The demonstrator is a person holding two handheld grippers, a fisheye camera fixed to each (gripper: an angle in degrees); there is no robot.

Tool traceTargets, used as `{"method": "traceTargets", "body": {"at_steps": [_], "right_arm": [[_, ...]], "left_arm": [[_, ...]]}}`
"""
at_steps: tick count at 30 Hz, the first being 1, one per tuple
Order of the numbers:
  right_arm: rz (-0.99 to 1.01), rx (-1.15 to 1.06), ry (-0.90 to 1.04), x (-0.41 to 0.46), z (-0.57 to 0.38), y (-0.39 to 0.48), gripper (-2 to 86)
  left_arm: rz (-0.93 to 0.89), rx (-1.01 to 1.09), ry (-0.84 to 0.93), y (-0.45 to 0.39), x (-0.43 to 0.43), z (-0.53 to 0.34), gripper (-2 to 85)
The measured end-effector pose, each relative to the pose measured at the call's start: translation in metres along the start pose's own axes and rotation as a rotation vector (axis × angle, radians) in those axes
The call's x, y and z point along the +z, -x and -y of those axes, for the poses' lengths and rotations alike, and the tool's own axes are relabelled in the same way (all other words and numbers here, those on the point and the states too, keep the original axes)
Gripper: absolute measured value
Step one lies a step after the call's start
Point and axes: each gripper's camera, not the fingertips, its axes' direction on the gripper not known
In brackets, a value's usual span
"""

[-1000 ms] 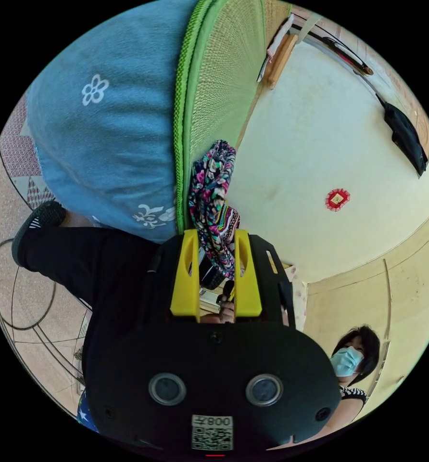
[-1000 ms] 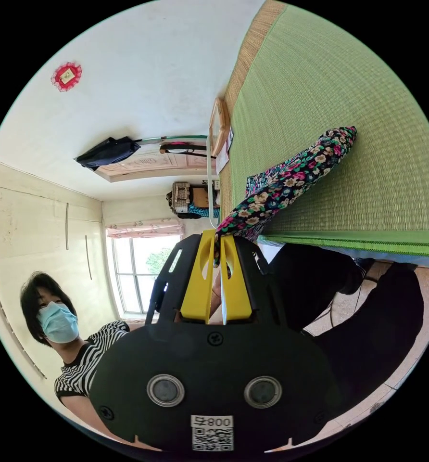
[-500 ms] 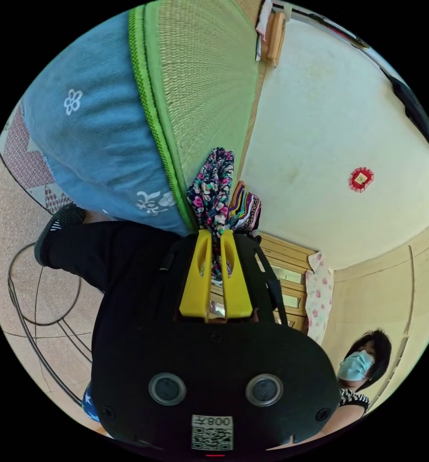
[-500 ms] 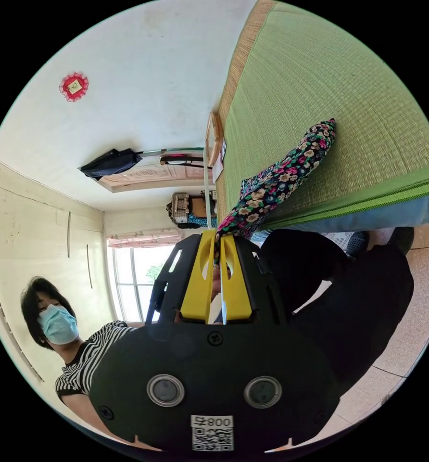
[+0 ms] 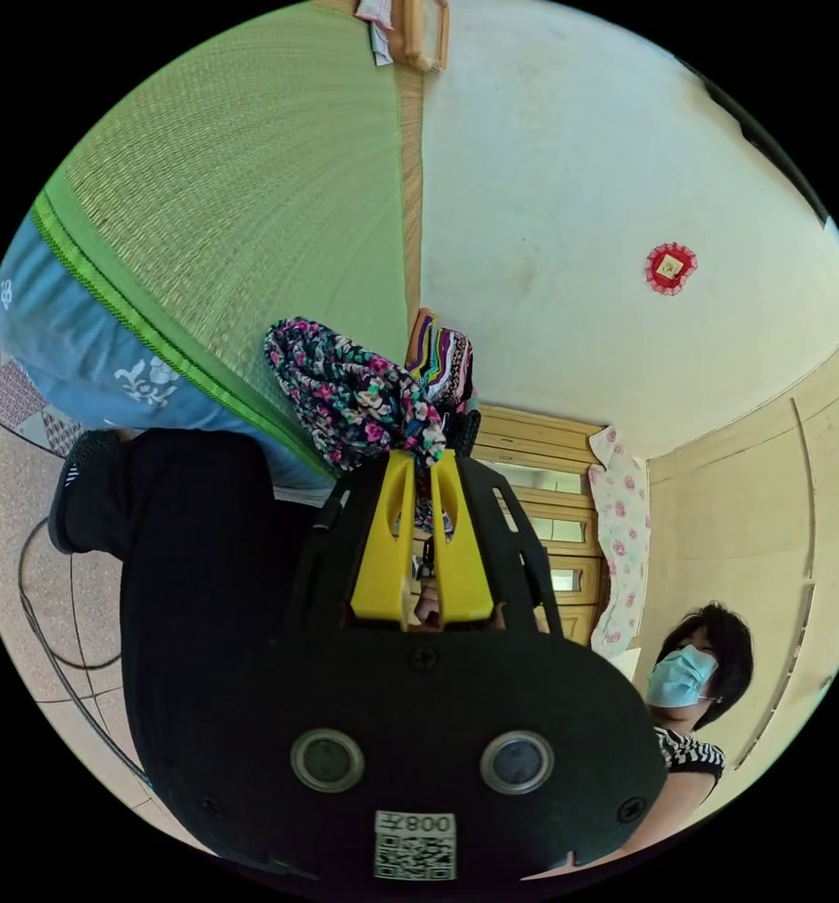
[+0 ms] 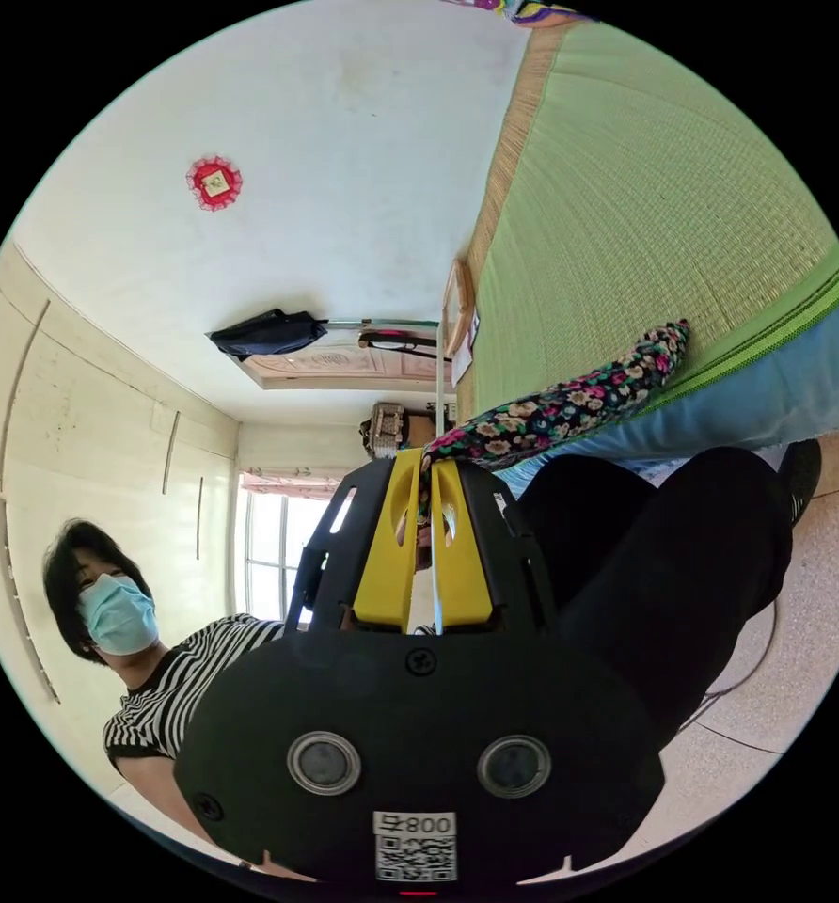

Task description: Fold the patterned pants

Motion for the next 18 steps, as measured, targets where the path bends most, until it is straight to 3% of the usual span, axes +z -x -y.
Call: {"method": "traceTargets", "body": {"at_steps": [11, 18], "right_arm": [[0.046, -0.095, -0.119, -0.06, -0.038, 0.001, 1.0], [0.063, -0.122, -0.254, -0.122, -0.032, 0.002, 0.9]], "left_arm": [[-0.043, 0.075, 0.111, -0.057, 0.14, -0.014, 2.9], [-0.023, 0.126, 0.255, -0.106, 0.293, 0.009, 2.8]]}}
